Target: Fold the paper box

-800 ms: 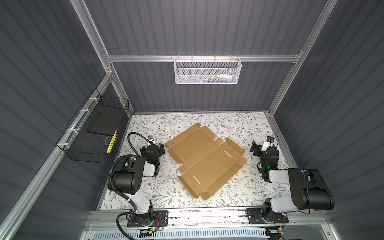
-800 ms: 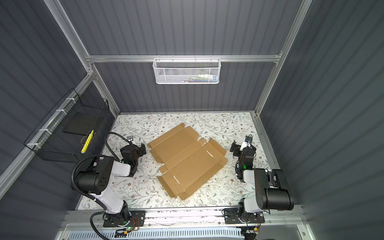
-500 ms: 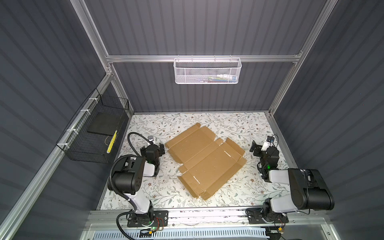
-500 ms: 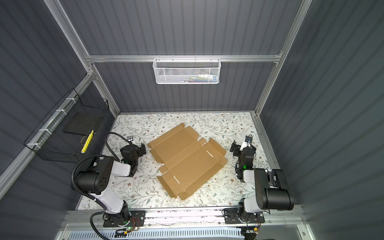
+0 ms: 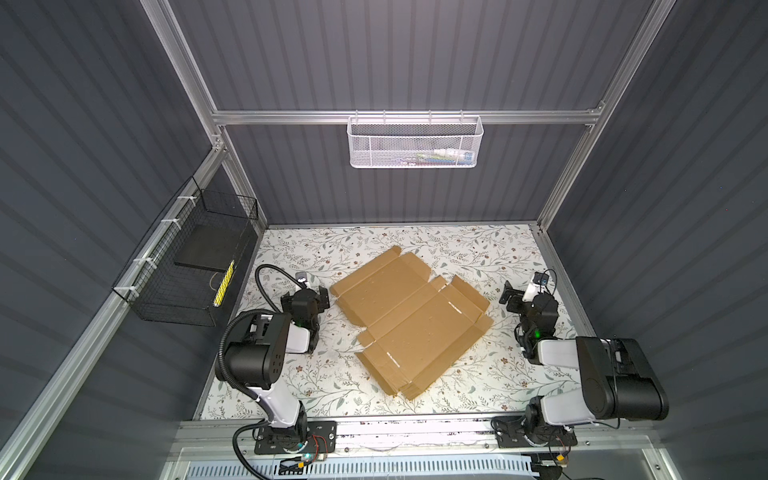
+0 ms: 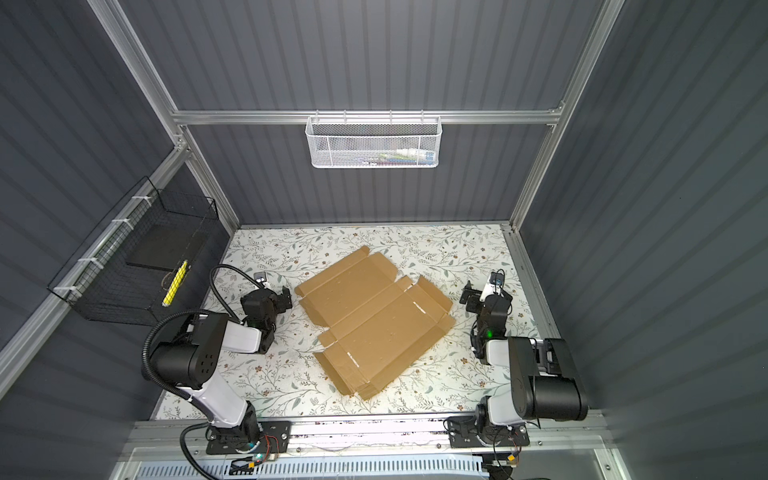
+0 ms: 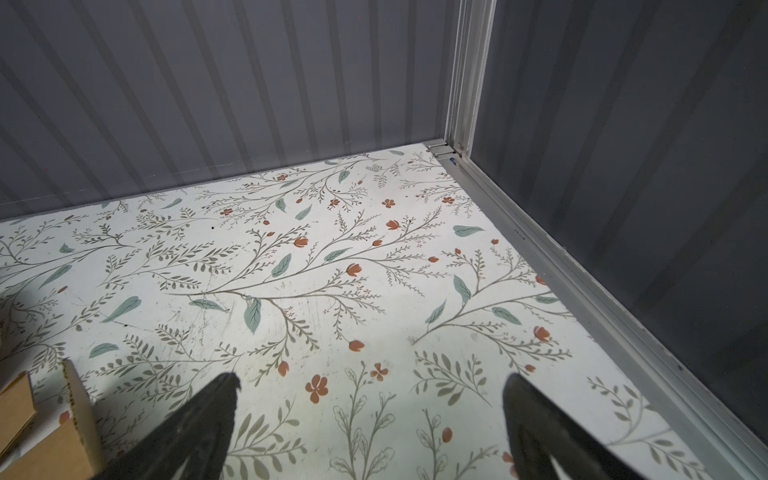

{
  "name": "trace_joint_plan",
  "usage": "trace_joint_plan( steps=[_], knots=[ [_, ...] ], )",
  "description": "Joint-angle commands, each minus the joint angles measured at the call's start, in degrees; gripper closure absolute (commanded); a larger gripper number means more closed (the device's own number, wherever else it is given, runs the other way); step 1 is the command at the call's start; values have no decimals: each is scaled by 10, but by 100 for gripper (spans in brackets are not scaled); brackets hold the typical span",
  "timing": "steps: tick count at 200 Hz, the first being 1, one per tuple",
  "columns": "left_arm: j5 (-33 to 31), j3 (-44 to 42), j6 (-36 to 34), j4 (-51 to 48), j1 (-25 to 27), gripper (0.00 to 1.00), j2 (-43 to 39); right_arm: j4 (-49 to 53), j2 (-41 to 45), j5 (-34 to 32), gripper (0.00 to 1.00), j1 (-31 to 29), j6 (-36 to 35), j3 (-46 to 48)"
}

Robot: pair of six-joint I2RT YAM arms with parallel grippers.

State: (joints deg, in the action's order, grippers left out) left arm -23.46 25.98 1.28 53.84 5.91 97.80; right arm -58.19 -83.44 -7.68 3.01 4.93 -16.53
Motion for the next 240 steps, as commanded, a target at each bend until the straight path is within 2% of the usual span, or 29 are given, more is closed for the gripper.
trace_joint_plan(
  steps=[1, 52, 74, 90, 112, 137, 145, 163, 192, 218, 240],
  knots=[
    [-10, -3, 7, 14, 2, 0, 7, 4, -1, 4, 1, -2, -2, -10],
    [-9, -8, 7, 20, 2, 0, 0, 1, 1, 6, 1, -2, -2, -10],
    [-20, -7, 10, -17, 2, 0, -42, 67, 44, 6, 1, -1, -2, -26],
    [-55, 17, 27, -106, 2, 0, -98, 200, 96, -9, 1, -1, -4, -68],
    [-106, 104, 67, -308, 1, 0, -157, 377, 151, -39, 1, 0, 25, -144],
    [-157, 240, 161, -534, -7, 0, -154, 533, 204, -98, 1, 3, 140, -199],
    [-139, 275, 162, -575, -8, 0, -149, 569, 222, -84, 1, 5, 157, -208],
    [-46, 318, 154, -617, -8, 0, -145, 653, 258, -41, 1, 5, 186, -230],
    [95, 329, 192, -625, -4, 0, -156, 762, 306, 9, 1, -11, 223, -247],
    [142, 355, 202, -658, 28, 0, -135, 838, 333, 3, 1, -68, 254, -256],
    [130, 397, 193, -699, 91, 0, -96, 860, 335, -8, 1, -139, 286, -255]
  ],
)
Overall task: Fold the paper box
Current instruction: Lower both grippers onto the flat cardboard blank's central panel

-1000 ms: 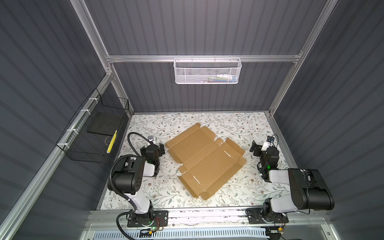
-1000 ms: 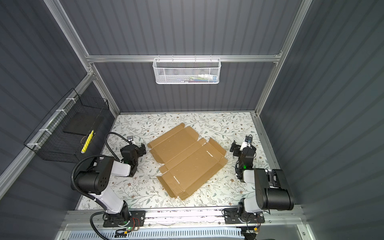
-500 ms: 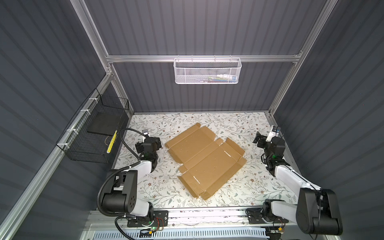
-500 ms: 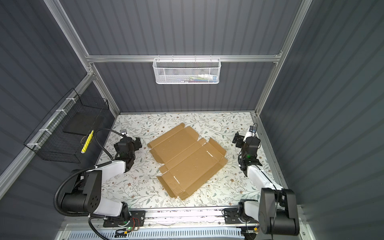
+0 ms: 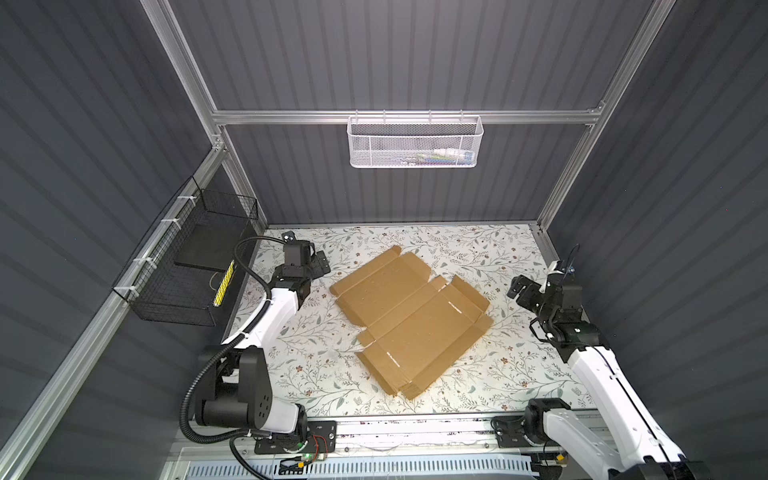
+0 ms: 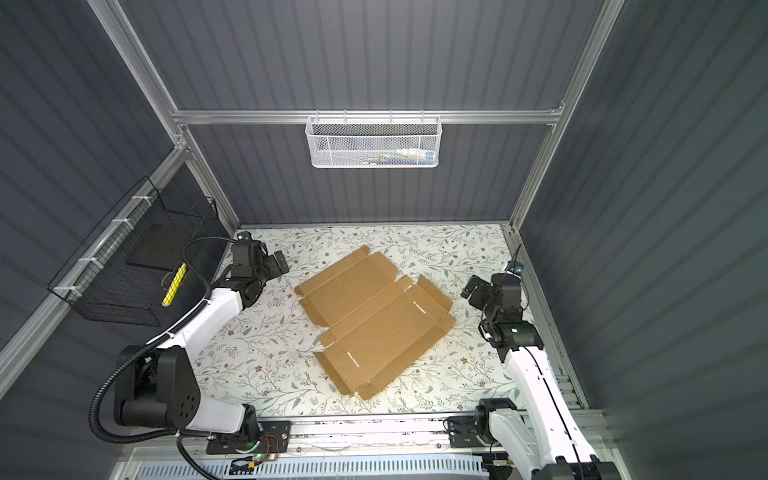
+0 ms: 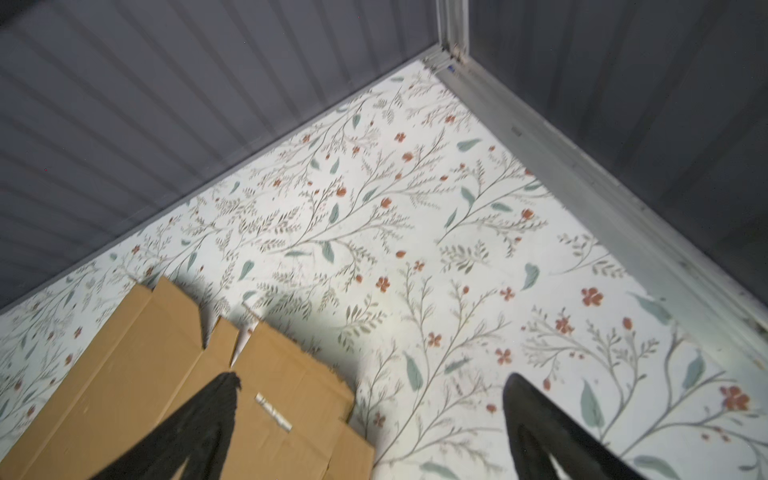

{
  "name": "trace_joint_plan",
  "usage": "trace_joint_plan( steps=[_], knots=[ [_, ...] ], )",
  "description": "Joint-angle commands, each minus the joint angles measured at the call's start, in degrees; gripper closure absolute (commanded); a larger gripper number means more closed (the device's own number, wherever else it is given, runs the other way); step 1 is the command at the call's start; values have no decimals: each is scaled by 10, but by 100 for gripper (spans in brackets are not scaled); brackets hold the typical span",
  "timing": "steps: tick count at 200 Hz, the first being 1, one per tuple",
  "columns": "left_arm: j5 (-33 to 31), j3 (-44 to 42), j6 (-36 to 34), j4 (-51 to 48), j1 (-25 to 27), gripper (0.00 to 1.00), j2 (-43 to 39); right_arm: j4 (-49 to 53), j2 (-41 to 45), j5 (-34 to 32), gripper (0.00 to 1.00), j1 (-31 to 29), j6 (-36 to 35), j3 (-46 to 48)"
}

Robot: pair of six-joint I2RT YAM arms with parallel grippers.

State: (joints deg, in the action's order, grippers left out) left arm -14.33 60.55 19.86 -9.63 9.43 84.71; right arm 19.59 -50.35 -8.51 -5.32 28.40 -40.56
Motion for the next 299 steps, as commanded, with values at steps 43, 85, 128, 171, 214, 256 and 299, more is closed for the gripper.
trace_joint_plan(
  steps=[43, 85, 128, 171, 214, 256, 299],
  knots=[
    [58, 83, 18, -63, 113, 0, 95, 72, -44, 20, 26, -170, 106, -5],
    [103, 108, 8, -62, 138, 0, 147, 30, -102, 33, 63, -256, 161, 6],
    [156, 106, 27, -29, 144, 7, 203, -24, -184, 37, 79, -323, 209, 1],
    [171, 102, 44, -3, 148, 40, 242, -51, -281, 57, 90, -371, 228, -33],
    [161, 92, 48, 10, 149, 60, 263, -76, -335, 78, 95, -385, 239, -50],
    [160, 84, 52, 18, 149, 71, 275, -81, -358, 81, 98, -385, 248, -45],
    [160, 75, 61, 24, 149, 100, 275, -86, -384, 90, 98, -382, 245, -47]
  ],
)
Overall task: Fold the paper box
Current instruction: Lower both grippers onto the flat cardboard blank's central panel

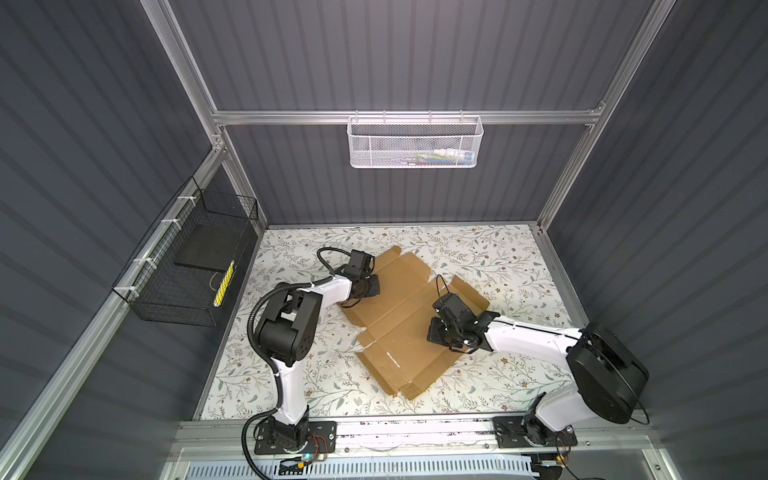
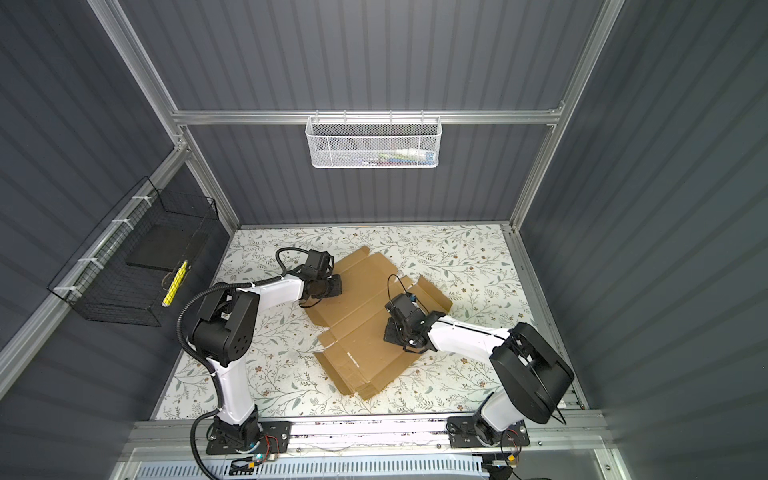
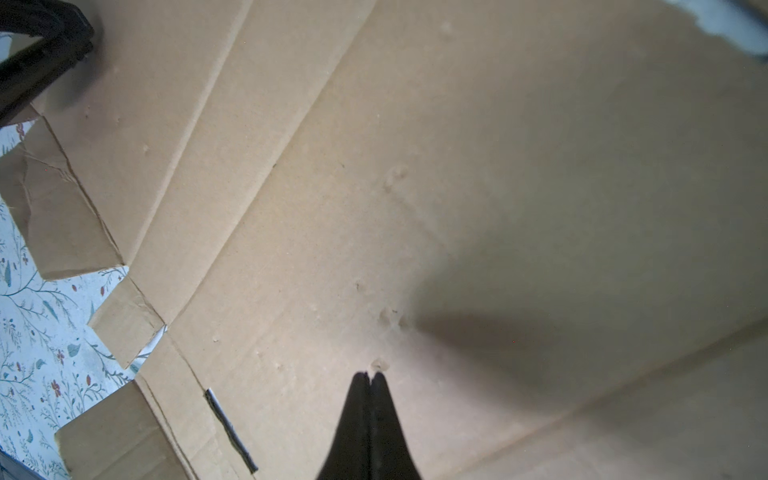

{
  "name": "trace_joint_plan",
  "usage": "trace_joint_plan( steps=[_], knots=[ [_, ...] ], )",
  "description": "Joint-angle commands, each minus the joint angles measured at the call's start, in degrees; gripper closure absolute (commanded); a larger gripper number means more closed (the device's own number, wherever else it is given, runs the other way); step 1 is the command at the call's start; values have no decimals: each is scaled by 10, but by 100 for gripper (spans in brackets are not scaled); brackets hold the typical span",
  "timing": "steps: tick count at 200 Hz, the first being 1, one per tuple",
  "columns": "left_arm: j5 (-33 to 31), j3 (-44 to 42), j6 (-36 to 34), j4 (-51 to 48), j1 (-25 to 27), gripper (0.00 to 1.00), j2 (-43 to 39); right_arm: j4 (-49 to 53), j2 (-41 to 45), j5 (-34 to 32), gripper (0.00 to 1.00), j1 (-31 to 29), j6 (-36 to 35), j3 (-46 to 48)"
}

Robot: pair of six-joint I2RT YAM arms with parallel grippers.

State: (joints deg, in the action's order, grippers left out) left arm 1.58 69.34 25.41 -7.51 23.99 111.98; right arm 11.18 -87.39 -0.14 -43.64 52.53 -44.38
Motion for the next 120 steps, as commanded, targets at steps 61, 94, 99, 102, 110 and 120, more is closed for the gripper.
trace_joint_plan(
  steps=[61, 94, 99, 102, 110, 120],
  knots=[
    [-9, -39, 7, 7, 4, 100, -12, 2, -35, 1, 98, 15, 2, -17],
    [-10, -52, 8, 7, 4, 100, -19, 13, -42, 0, 97, 30, 1, -24],
    [-10, -55, 10, 7, 4, 100, -20, 15, -44, 1, 97, 32, 1, -26],
    [-10, -57, 10, 7, 4, 100, -20, 16, -44, 1, 97, 33, 0, -27],
    [-10, -60, 11, 8, 4, 100, -22, 19, -49, 2, 97, 38, -2, -31],
    [-10, -65, 14, 9, 4, 100, -25, 21, -54, 4, 96, 42, -4, -35]
  ],
)
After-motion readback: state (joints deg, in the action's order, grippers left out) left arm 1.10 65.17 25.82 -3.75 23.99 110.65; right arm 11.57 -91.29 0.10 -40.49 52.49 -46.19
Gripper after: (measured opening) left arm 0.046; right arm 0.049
